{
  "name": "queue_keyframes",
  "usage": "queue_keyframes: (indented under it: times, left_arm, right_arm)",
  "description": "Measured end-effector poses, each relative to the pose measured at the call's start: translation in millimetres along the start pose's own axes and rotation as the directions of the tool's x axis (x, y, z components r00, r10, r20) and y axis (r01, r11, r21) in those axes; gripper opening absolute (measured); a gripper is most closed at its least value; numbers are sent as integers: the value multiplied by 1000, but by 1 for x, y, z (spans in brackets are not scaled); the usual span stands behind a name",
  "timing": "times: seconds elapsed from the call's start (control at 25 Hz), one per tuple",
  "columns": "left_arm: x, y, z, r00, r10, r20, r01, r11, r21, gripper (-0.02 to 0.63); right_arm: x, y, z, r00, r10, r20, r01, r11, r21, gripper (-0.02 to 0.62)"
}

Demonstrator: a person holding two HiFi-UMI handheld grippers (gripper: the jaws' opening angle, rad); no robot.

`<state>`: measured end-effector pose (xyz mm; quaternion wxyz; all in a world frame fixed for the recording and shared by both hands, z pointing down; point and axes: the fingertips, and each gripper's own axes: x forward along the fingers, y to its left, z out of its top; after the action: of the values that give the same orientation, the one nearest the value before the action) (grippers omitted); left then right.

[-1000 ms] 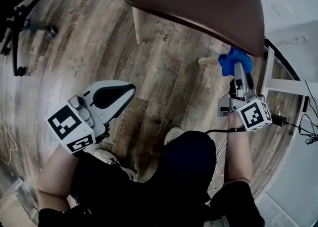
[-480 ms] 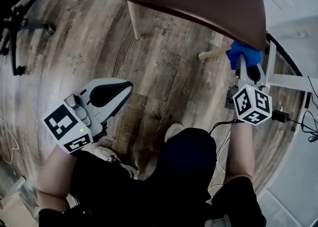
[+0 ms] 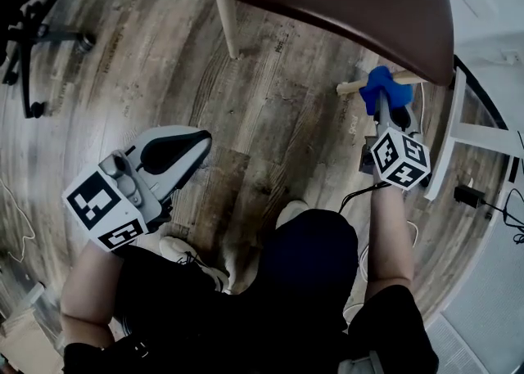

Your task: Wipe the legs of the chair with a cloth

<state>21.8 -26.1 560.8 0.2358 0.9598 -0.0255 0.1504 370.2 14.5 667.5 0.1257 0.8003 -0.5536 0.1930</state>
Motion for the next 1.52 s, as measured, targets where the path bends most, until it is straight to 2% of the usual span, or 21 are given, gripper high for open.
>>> queue_keyframes:
  times: [0.36, 0.6, 0.84, 1.12, 1.2, 1.36, 1.52]
  left_arm:
    - [0, 8, -2, 1000, 14, -8, -15, 1000, -18, 8]
    - [-2, 9, -7, 999, 33, -23, -34, 999, -22, 8]
    - [-5, 8, -6, 999, 45, -27, -46, 999, -16, 8]
    - [-3, 7, -8, 998, 45, -33, -45, 999, -15, 8]
    - [0, 6, -8, 999, 39, -37, -40, 999, -9, 8]
    - [2, 2, -8, 999, 25, -35, -25, 1000, 1, 8]
    - [1, 0, -6, 999, 15, -29, -14, 1000, 9, 8]
  right_arm:
    - [55, -4, -101, 984, 16, -180, 0, 996, 91, 101]
    - [91, -7, -168, 944, 29, -330, 12, 992, 123, 101]
    - [110, -8, -208, 888, -2, -459, 39, 997, 72, 101]
    - [112, -8, -210, 878, 21, -478, 15, 997, 71, 104]
    - [109, -9, -204, 883, 25, -469, 13, 997, 77, 103]
    - [93, -8, -174, 926, 54, -375, -17, 995, 102, 103]
    - [66, -7, -122, 964, 86, -251, -66, 994, 86, 103]
